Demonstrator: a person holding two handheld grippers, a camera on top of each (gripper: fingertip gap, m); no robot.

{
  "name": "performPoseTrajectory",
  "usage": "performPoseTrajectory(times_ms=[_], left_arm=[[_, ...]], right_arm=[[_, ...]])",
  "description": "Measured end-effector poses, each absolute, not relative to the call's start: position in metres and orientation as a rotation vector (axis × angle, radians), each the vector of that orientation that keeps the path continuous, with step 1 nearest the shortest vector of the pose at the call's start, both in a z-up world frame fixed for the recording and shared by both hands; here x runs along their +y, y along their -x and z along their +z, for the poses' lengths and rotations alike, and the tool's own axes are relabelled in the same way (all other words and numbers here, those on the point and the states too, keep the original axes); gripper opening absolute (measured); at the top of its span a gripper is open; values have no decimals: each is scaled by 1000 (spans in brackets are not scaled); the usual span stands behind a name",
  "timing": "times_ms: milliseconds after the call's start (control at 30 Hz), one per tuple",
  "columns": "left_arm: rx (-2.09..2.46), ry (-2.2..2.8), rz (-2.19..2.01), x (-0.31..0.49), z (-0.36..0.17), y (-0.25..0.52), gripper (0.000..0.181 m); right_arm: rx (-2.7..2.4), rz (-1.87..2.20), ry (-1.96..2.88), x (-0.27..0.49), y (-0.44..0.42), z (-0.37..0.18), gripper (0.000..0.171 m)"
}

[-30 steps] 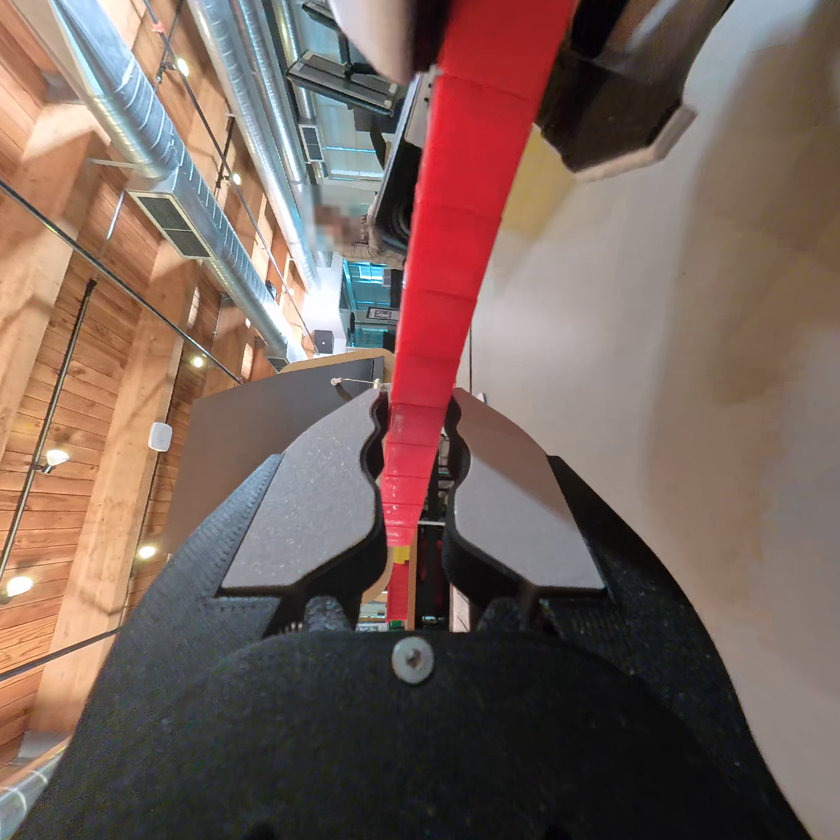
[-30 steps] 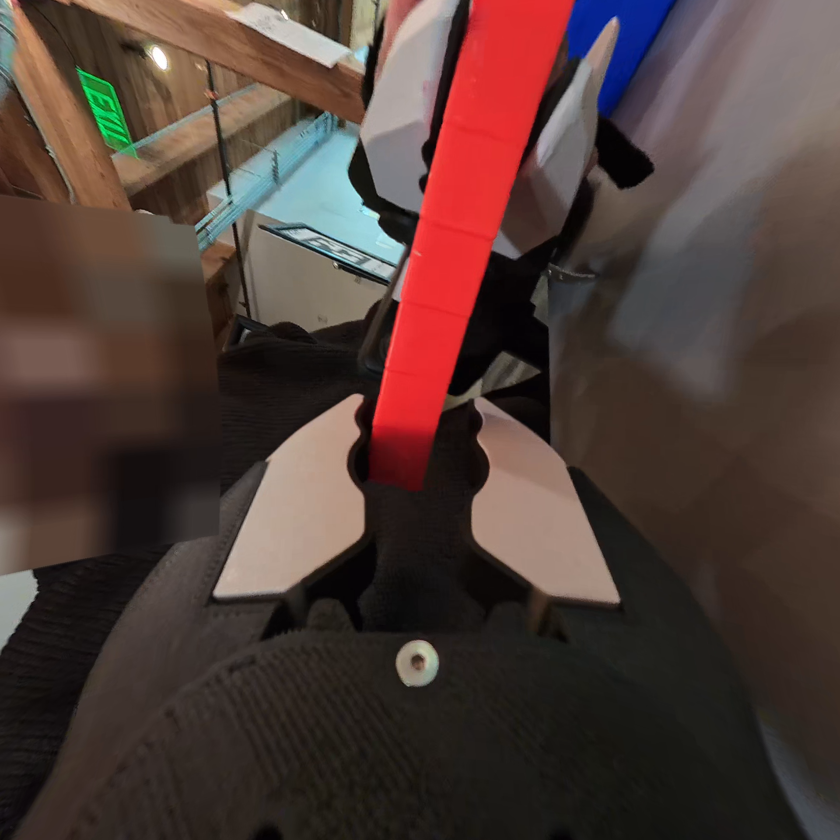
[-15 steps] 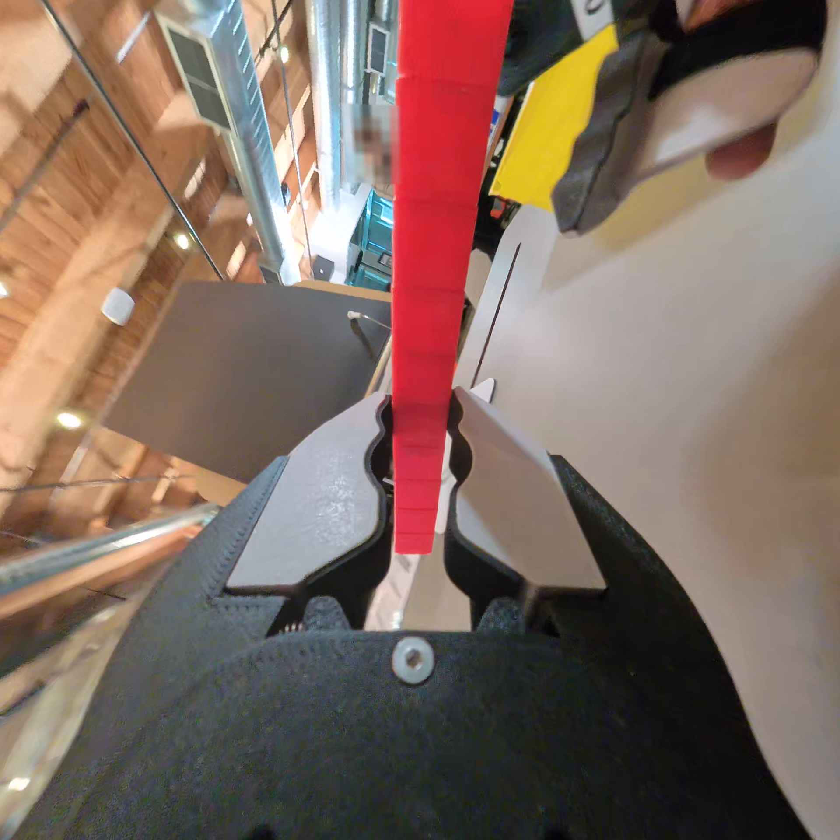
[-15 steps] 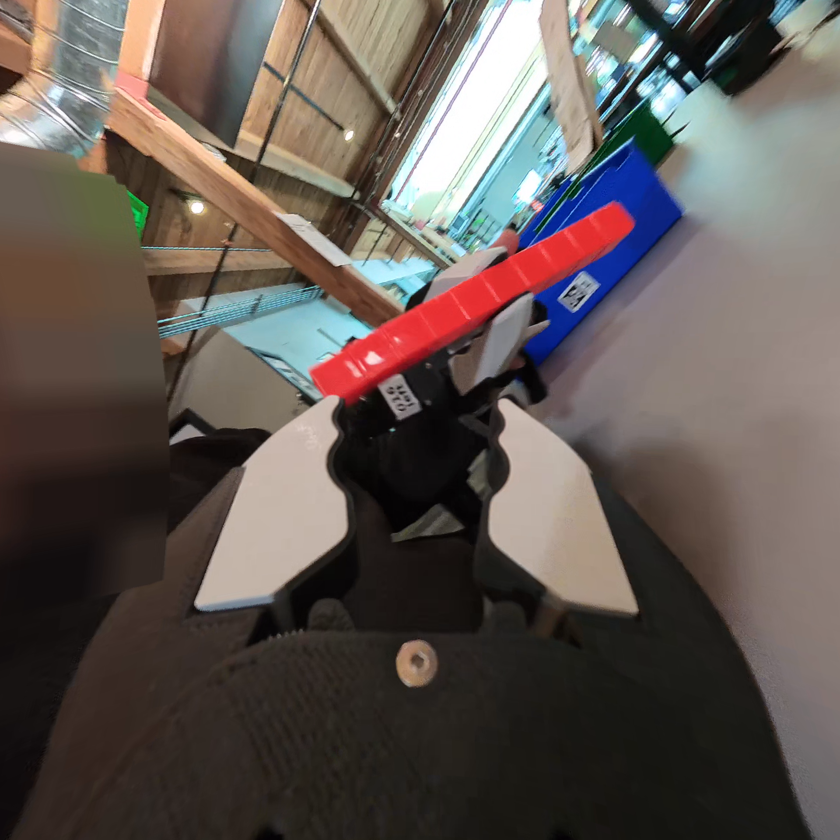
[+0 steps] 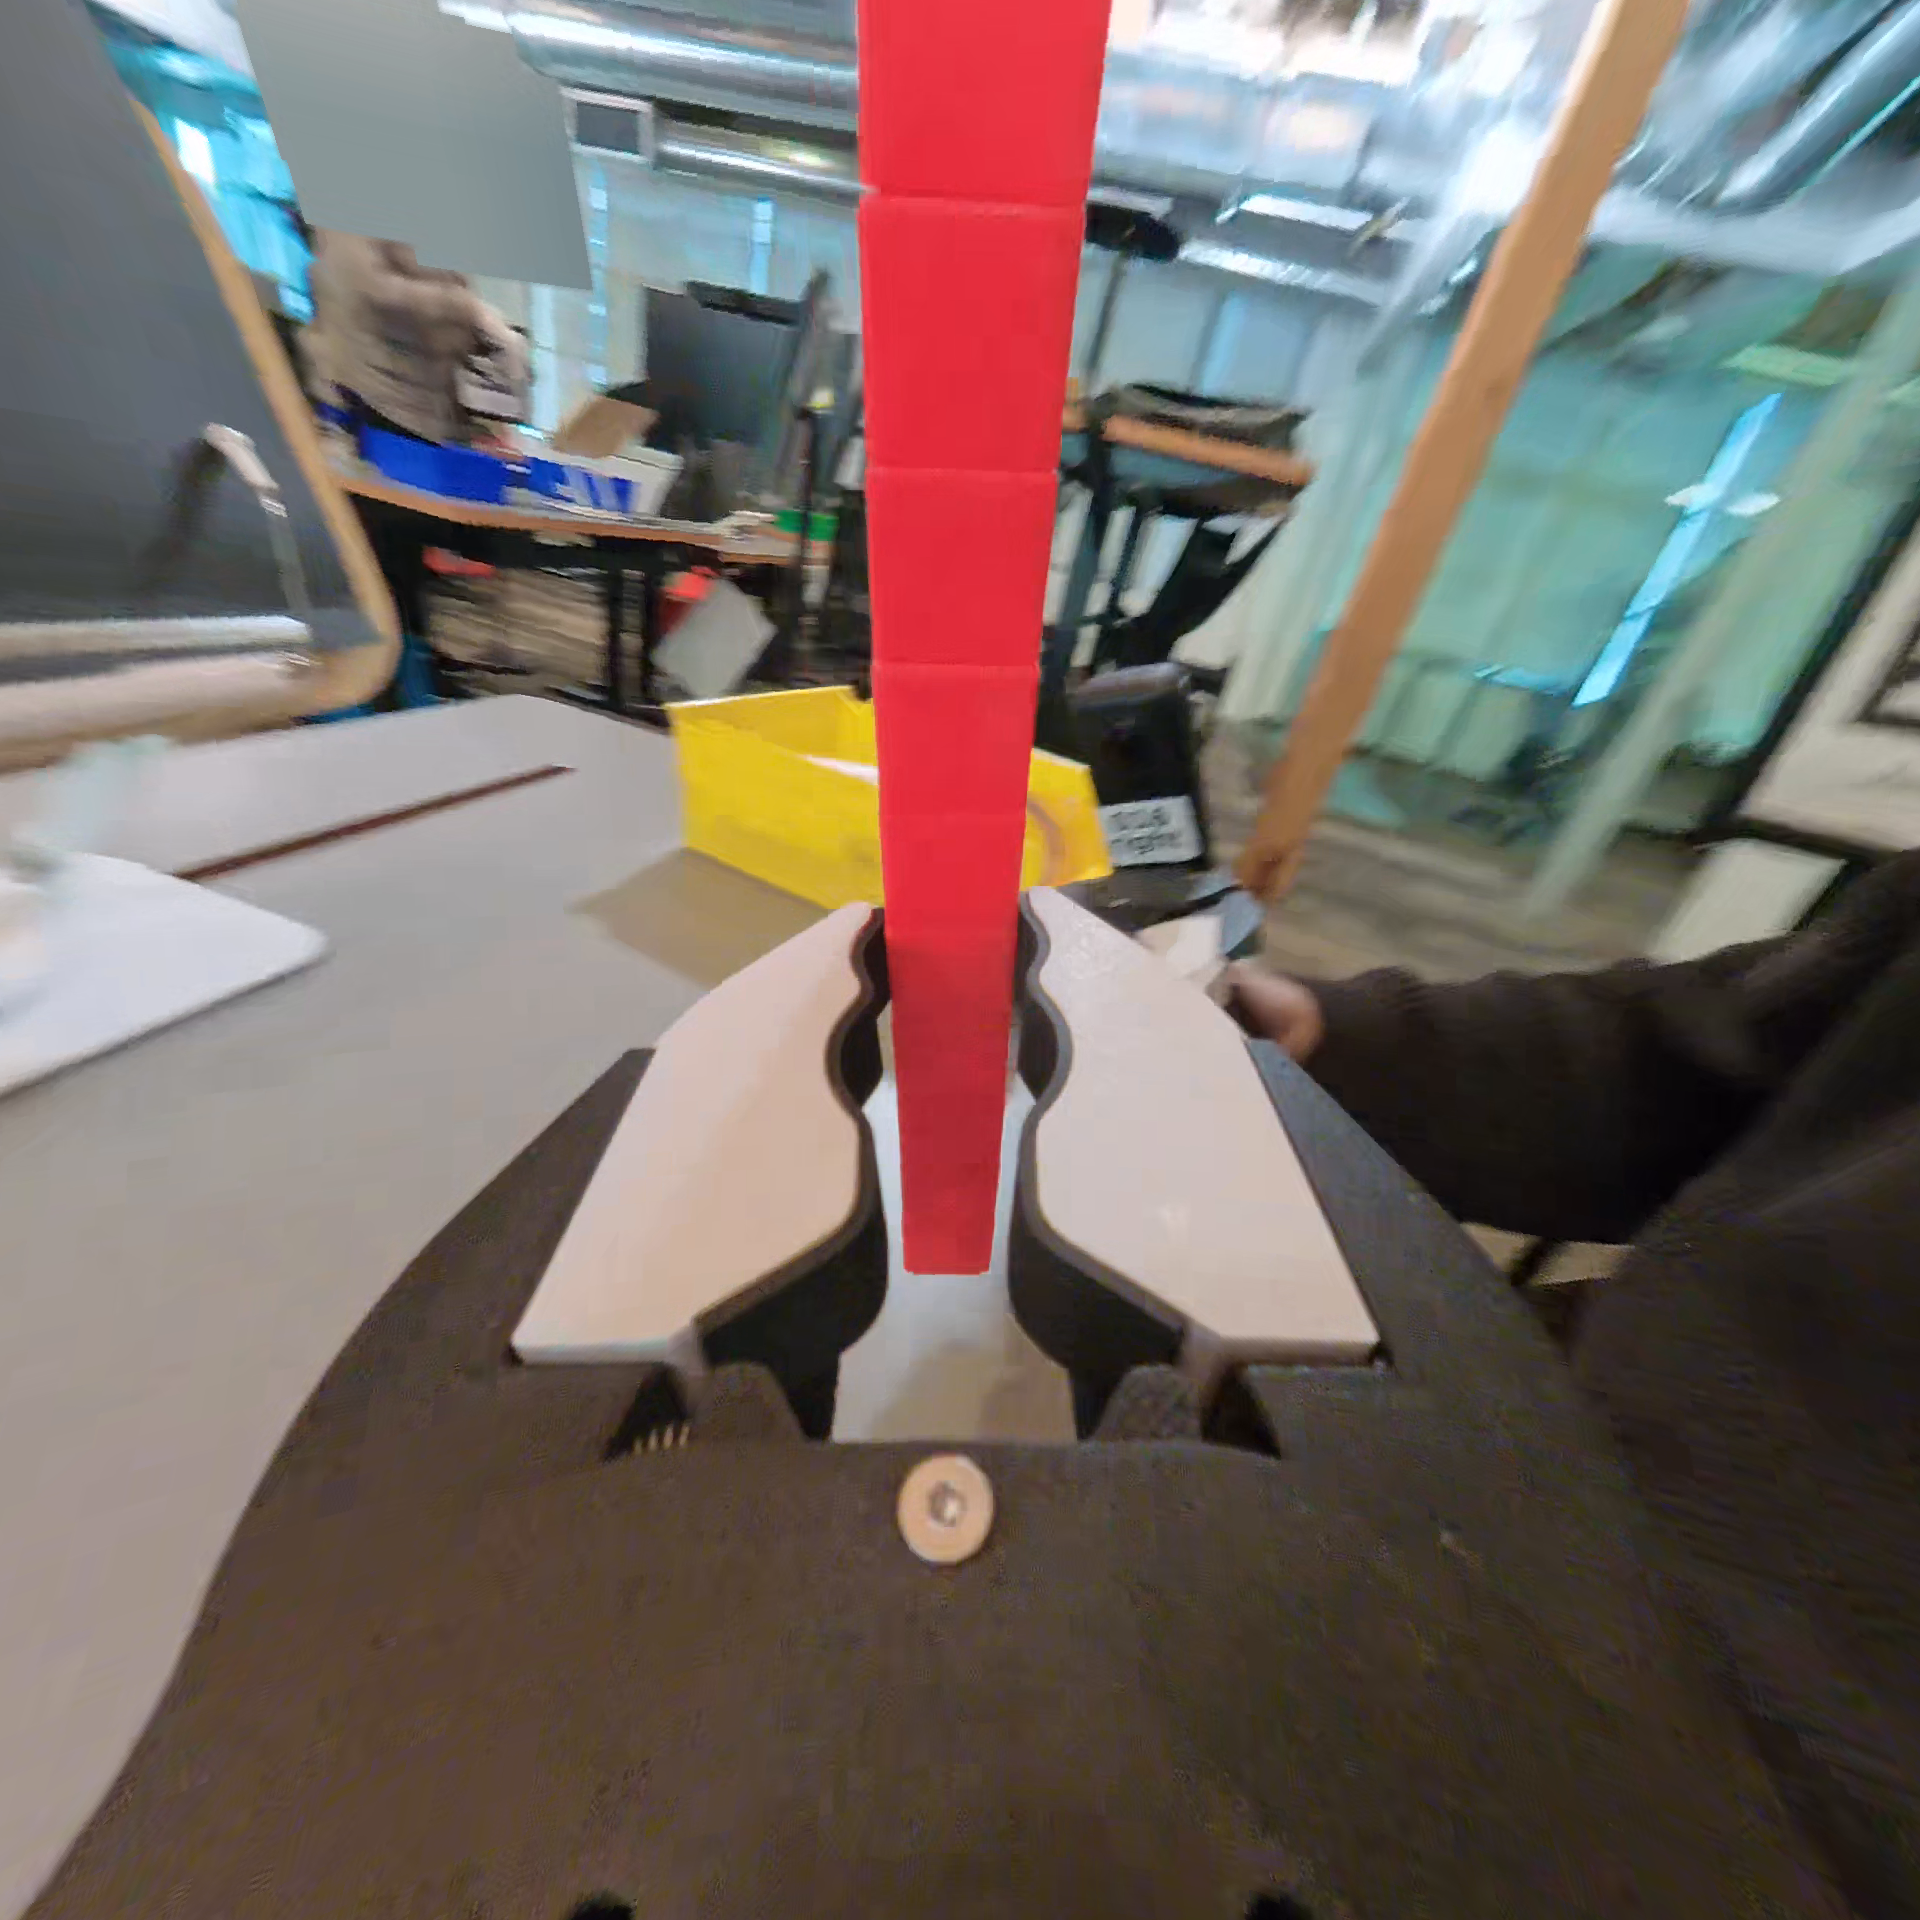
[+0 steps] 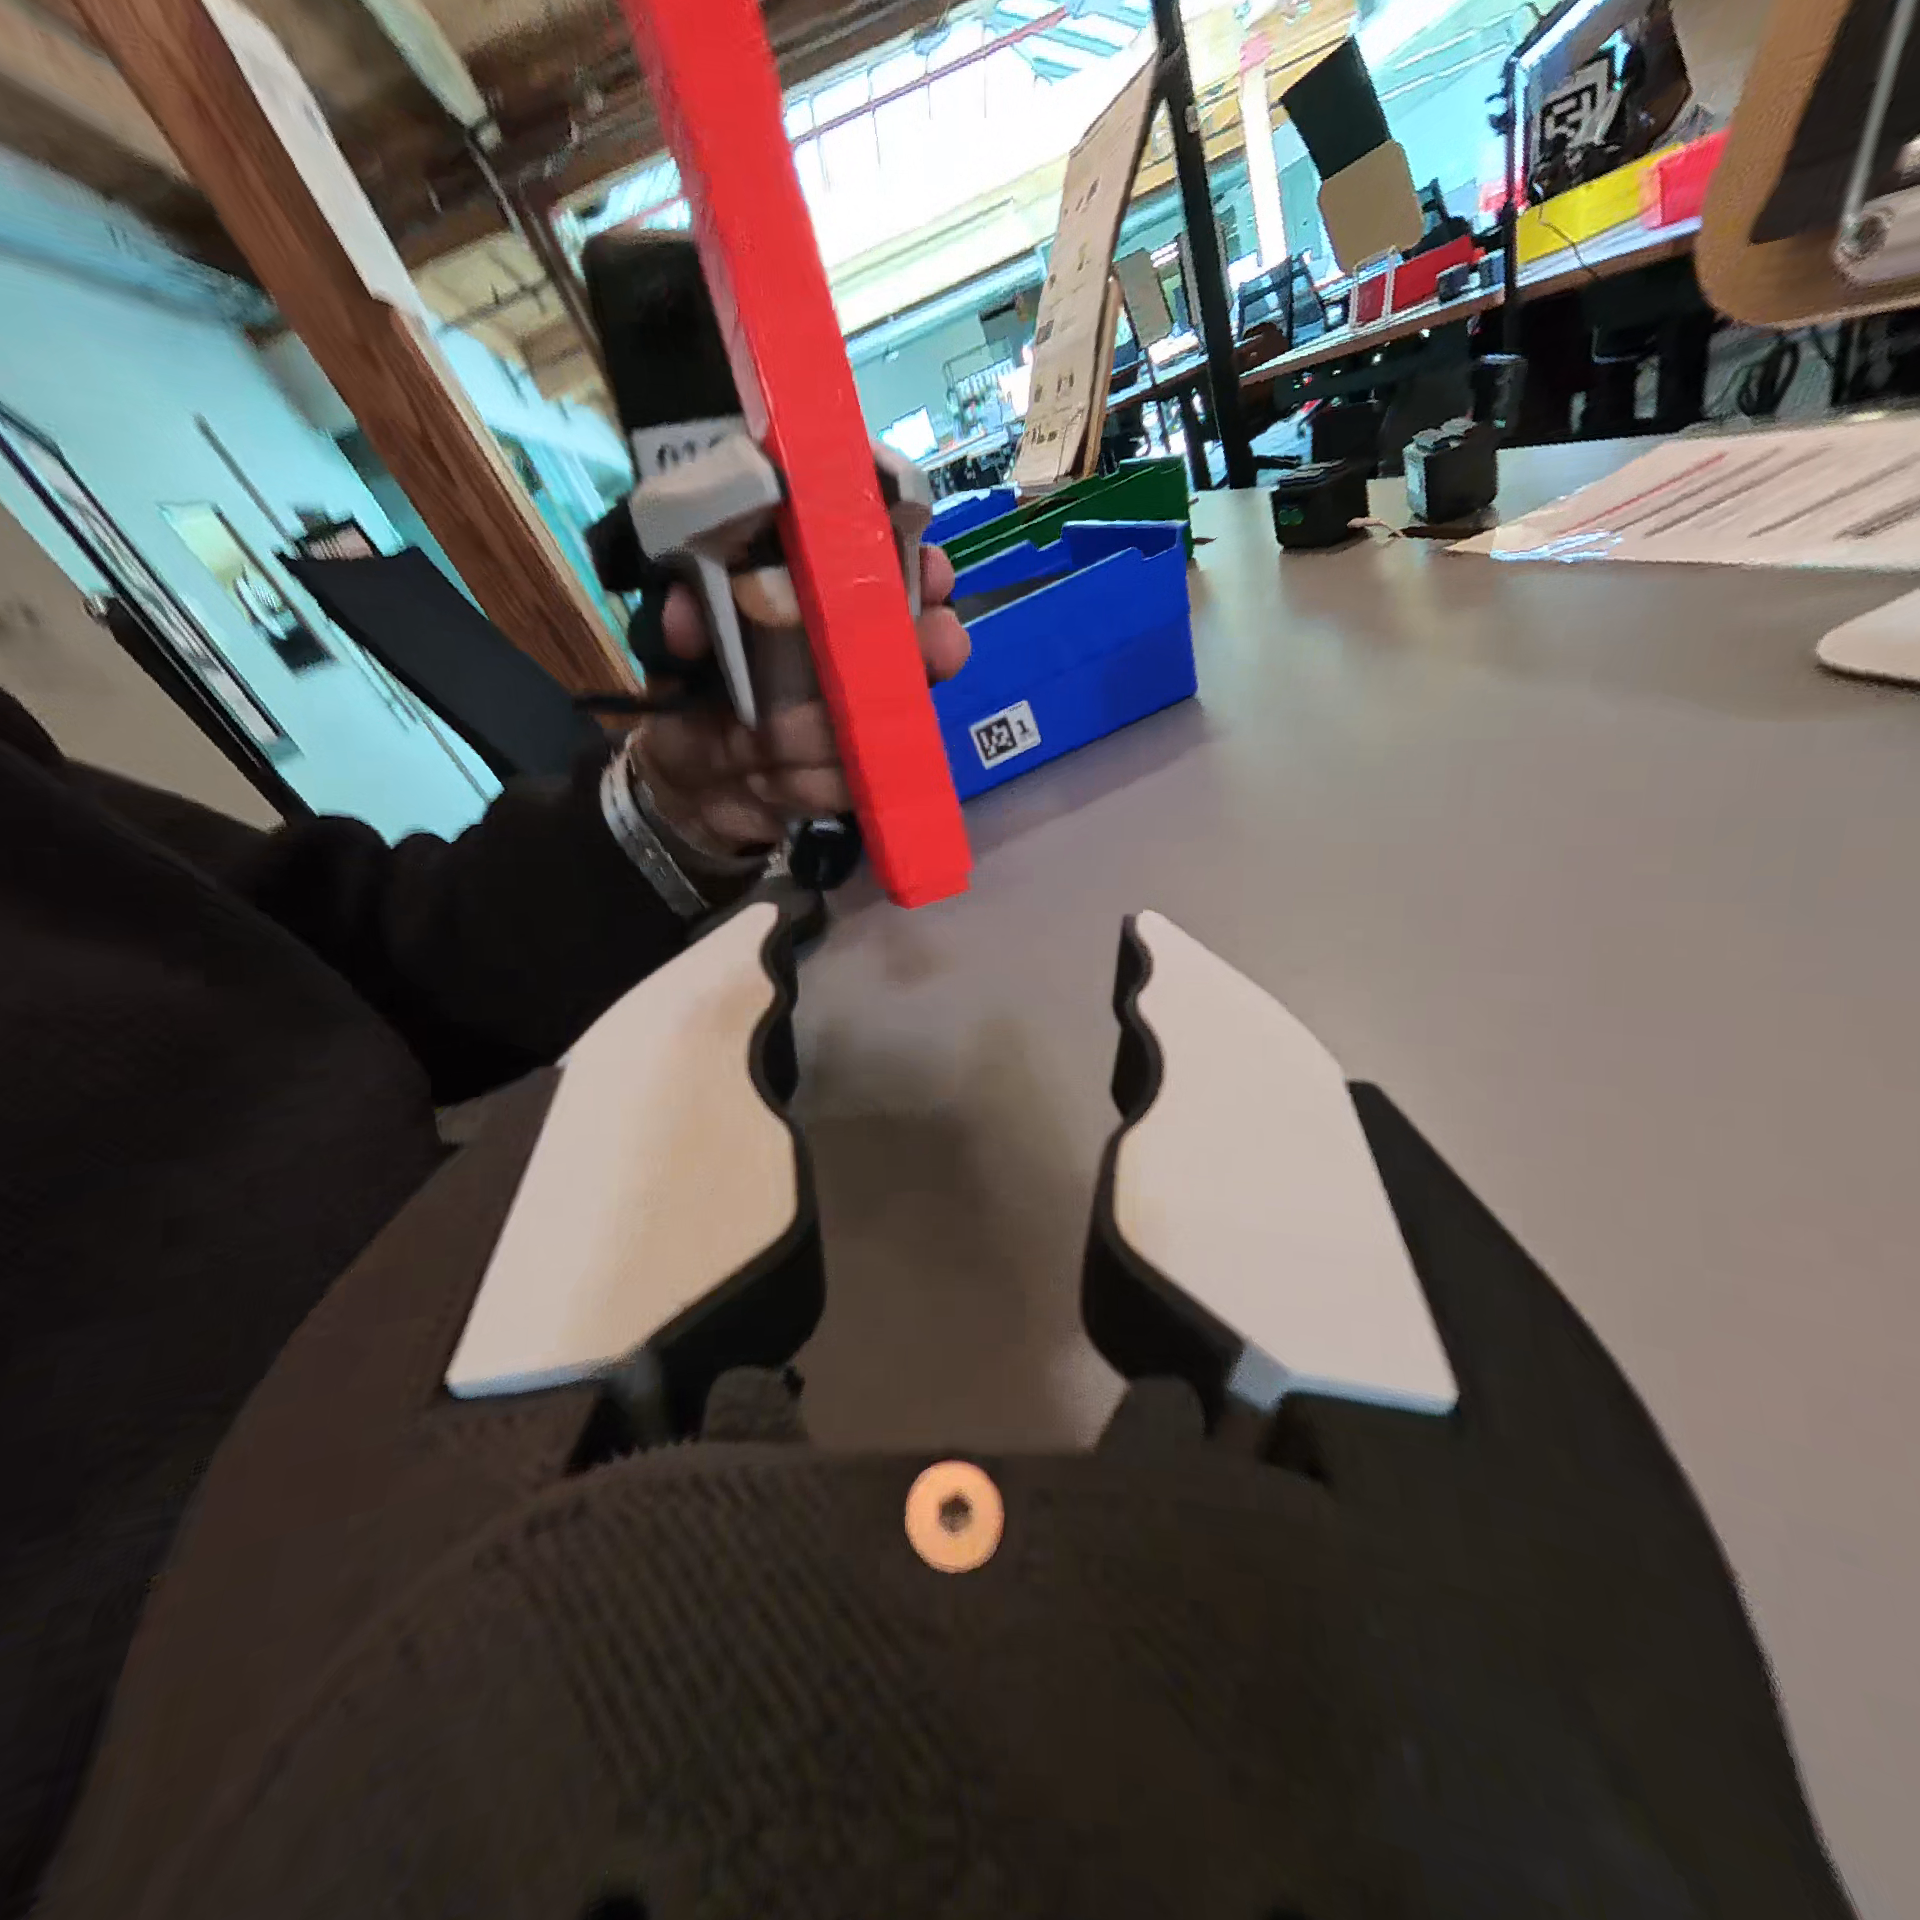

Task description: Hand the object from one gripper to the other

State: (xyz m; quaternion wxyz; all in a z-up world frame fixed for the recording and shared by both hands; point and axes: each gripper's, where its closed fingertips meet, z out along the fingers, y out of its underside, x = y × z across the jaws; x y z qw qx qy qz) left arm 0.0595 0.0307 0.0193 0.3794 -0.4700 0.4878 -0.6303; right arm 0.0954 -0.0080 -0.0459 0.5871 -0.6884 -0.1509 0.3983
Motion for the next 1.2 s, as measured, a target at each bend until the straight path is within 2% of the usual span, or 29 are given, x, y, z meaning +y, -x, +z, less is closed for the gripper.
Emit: performPoseTrajectory(times_ms=[200, 467, 733, 1000, 1200], left_arm=[[1385, 1197, -1823, 0, 24, -55, 22], [1489, 1210, -1828, -22, 15, -60, 22], [1531, 1213, -1835, -35, 12, -64, 22], [1492, 1181, -1800, -39, 19, -66, 22], [1484, 1208, -1672, -34, 12, -73, 51]], right_arm=[[-528, 949, 1585, -21, -66, -50, 50], [-674, 993, 1618, -35, -31, -61, 43], [-681, 975, 1633, -35, -21, -63, 23], [-670, 899, 1611, -31, -23, -58, 23], [-568, 894, 1563, -26, -40, -42, 22]])
